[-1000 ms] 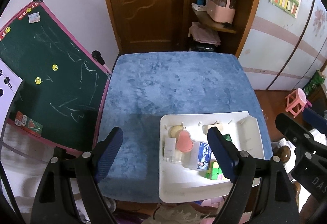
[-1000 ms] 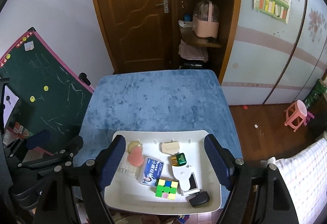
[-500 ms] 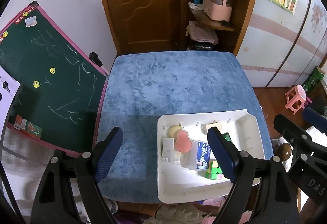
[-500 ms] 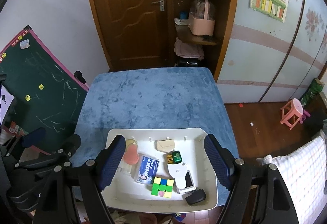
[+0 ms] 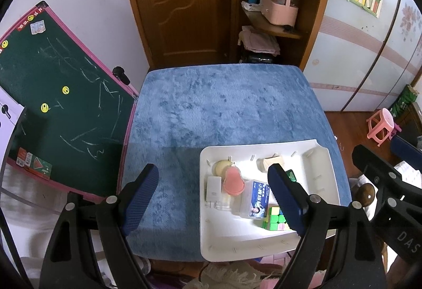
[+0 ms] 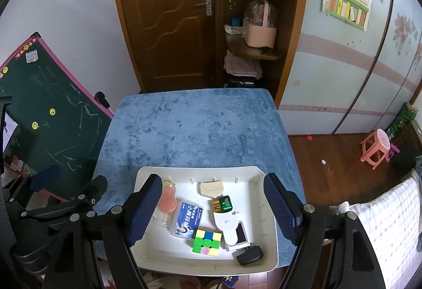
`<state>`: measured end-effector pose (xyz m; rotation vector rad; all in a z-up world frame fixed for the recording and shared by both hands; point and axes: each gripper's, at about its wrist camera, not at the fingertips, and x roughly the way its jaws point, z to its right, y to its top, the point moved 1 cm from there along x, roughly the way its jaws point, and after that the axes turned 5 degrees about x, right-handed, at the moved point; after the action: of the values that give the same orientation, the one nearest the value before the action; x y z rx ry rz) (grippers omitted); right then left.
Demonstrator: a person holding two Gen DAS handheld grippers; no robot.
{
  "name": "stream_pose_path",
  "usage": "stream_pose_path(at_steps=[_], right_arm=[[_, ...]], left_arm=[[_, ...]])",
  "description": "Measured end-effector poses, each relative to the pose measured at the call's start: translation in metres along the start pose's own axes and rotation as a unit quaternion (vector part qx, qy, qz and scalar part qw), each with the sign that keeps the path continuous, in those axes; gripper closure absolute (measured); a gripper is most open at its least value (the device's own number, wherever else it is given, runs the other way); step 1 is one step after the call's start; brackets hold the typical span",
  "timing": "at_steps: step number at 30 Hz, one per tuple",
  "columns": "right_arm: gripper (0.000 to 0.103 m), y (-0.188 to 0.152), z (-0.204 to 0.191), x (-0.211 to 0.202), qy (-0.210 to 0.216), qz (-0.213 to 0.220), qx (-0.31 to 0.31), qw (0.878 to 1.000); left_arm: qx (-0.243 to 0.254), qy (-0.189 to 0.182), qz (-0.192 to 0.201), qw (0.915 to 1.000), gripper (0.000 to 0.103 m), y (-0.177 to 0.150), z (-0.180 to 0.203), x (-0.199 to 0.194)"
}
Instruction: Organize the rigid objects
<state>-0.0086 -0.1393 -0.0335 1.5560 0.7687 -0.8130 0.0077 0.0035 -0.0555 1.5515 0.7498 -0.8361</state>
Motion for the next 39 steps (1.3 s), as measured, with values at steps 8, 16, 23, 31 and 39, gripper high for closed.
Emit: stream_pose_path(at_steps=[8, 16, 23, 31, 39], right_arm=[[0.023, 0.0013, 0.0009, 0.0024, 0.004, -0.003, -0.007, 1.0], [0.023, 0.0011, 0.0021, 0.0058, 0.005, -0.005, -0.007, 1.0], [0.023, 0.0009, 0.0031, 0.0068, 0.004, -0.006, -0.006, 1.0], [0.023, 0.0014, 0.0068, 0.0076, 0.003, -0.007, -0.004, 1.0], [0.023, 0.0011, 0.0092, 0.0081, 0.002, -0.008, -0.002, 1.0]], left_arm=[[0.005, 0.0, -0.005, 1.0, 0.016, 0.0003, 0.0027, 0.0003], [0.006, -0.003, -0.011, 0.9999, 0.016, -0.0002, 0.0026, 0.0049], [0.006, -0.002, -0.011, 0.9999, 0.016, -0.0003, 0.0033, 0.0054], [0.005, -0.003, -0.011, 0.9999, 0.016, -0.0001, 0.0037, 0.0055], [0.005, -0.003, -0.012, 0.9999, 0.016, -0.0005, 0.0037, 0.0062]])
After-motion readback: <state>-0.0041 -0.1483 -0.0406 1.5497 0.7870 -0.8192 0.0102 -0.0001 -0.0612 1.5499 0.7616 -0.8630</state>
